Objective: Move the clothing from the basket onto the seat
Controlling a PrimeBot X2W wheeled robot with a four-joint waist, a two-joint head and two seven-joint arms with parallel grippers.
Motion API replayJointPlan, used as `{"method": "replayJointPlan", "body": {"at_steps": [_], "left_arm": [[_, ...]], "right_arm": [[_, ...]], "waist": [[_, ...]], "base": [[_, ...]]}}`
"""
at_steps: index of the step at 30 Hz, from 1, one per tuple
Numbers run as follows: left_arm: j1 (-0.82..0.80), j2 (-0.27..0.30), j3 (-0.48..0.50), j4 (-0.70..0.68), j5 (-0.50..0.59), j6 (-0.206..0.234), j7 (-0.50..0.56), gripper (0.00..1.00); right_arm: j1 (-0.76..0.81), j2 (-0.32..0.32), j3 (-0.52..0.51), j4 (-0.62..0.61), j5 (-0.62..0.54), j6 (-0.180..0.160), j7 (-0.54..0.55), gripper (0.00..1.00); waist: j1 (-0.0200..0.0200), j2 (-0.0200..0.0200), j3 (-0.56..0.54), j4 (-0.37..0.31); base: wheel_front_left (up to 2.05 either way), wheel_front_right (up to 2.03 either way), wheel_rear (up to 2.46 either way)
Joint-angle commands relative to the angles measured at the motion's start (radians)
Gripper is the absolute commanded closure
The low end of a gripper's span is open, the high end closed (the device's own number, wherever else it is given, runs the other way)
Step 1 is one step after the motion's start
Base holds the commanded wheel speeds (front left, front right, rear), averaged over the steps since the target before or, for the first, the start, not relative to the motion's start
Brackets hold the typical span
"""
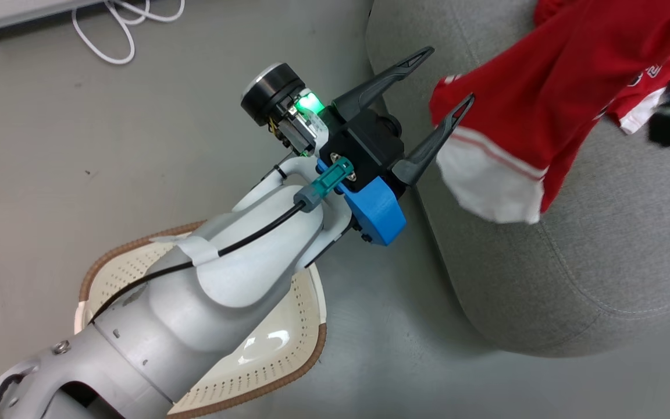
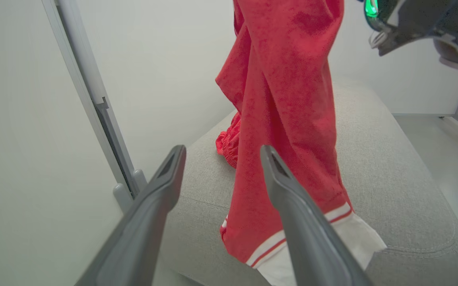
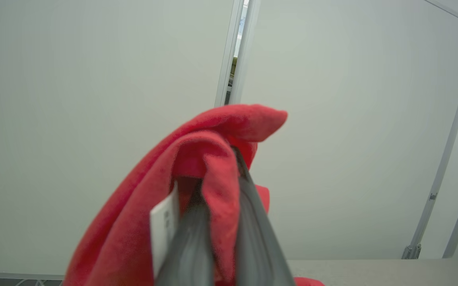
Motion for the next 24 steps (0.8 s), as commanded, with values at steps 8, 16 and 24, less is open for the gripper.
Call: {"method": "replayJointPlan", "body": {"at_steps": [8, 16, 24], "left_arm": [[-0.073, 0.054, 0.007, -0.067, 0.039, 0.029, 0.025, 0.0], [-0.115, 0.092, 0.003, -0.146, 0.072, 0.053, 0.055, 0.0], [-0.127, 0.132, 0.005, -0.199, 0.078, 0.066, 0.074, 0.0]], "right_arm": [[-0.28, -0.152, -0.196, -0.042, 0.022, 0.0, -0.004, 1.0], [-0.439, -0.378, -0.337, 0.08, 0.046, 0.0, -0.004, 1.0], [-0.369, -0.388, -0.372, 0.244, 0.011, 0.0, -0.004, 1.0]], "waist": [[0.0, 0.0, 0.218, 0.049], [0.0, 0.0, 0.354, 0.048], [0.0, 0.0, 0.402, 0.04]], "base": [[0.0, 0.0, 0.0], [0.0, 0.0, 0.0], [0.0, 0.0, 0.0]]}}
